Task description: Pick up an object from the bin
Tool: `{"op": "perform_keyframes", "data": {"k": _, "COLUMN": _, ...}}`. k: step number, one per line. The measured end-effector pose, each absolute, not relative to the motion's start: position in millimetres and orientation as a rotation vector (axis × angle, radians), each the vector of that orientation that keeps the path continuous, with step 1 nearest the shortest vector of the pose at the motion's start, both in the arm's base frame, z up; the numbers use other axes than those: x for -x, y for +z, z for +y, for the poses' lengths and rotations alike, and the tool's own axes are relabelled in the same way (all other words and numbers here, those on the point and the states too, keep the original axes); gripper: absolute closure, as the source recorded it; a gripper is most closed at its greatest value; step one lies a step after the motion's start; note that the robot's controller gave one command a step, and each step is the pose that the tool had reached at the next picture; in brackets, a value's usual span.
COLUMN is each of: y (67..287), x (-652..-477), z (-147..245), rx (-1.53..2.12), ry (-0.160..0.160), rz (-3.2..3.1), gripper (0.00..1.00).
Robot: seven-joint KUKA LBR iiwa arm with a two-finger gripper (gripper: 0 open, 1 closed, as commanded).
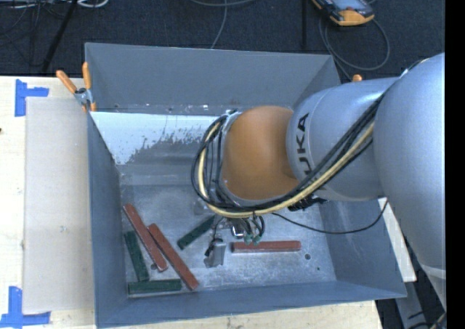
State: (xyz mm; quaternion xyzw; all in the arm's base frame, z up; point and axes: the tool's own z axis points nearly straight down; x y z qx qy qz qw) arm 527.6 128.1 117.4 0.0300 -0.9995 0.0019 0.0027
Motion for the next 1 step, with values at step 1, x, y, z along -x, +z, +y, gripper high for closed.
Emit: {"op": "perform_keyframes", "data": {"k": 1, "y": 66.4, "x": -559.2, "z": 85.0, "rx": -0.163, "ry": 0.001, "rz": -3.134, "gripper": 0.0}}
